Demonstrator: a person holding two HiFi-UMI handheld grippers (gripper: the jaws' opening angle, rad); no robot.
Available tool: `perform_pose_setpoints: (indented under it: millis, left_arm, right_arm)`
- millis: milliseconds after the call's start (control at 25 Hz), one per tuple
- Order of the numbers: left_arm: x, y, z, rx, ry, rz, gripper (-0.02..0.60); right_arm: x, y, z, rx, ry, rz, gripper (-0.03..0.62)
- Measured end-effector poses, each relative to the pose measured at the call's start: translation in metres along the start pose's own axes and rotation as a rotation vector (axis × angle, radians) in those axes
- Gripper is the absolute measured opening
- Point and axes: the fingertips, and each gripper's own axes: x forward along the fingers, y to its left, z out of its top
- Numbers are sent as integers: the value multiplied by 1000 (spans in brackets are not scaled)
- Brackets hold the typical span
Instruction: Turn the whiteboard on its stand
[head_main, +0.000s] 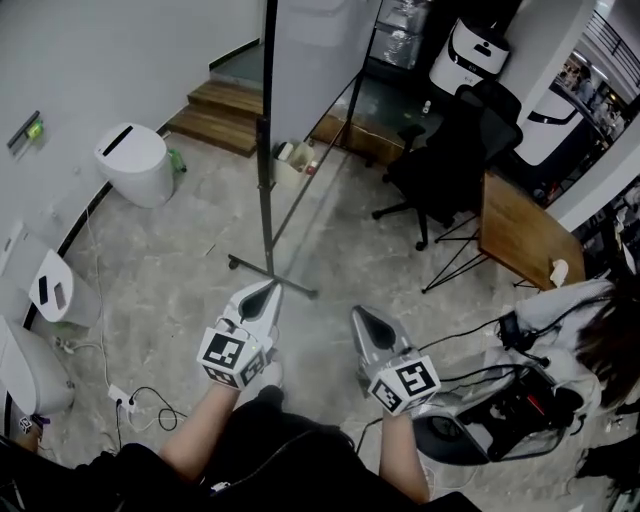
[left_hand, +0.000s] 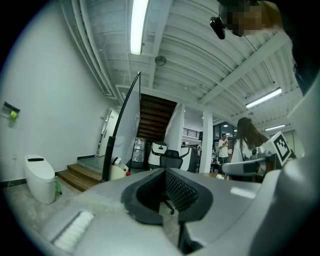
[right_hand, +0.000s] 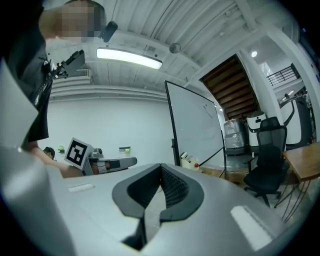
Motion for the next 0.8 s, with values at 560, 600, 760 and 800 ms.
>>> perform_pose_setpoints:
  millis: [560,600,760,800]
  left_arm:
    - [90,80,18,11,21,-95,2]
    - [94,85,18,8,25,-100,2]
    - [111,107,14,12,33,-117,2]
    - [114,113,13,15,31,-120,2]
  right_arm:
    - [99,-49,22,4,-17,-93,9]
    - [105,-52,23,4,-17,-96,9]
    - [132,-59,24,1,-20,-104,9]
    - [137,-59,23,1,-21,-105,9]
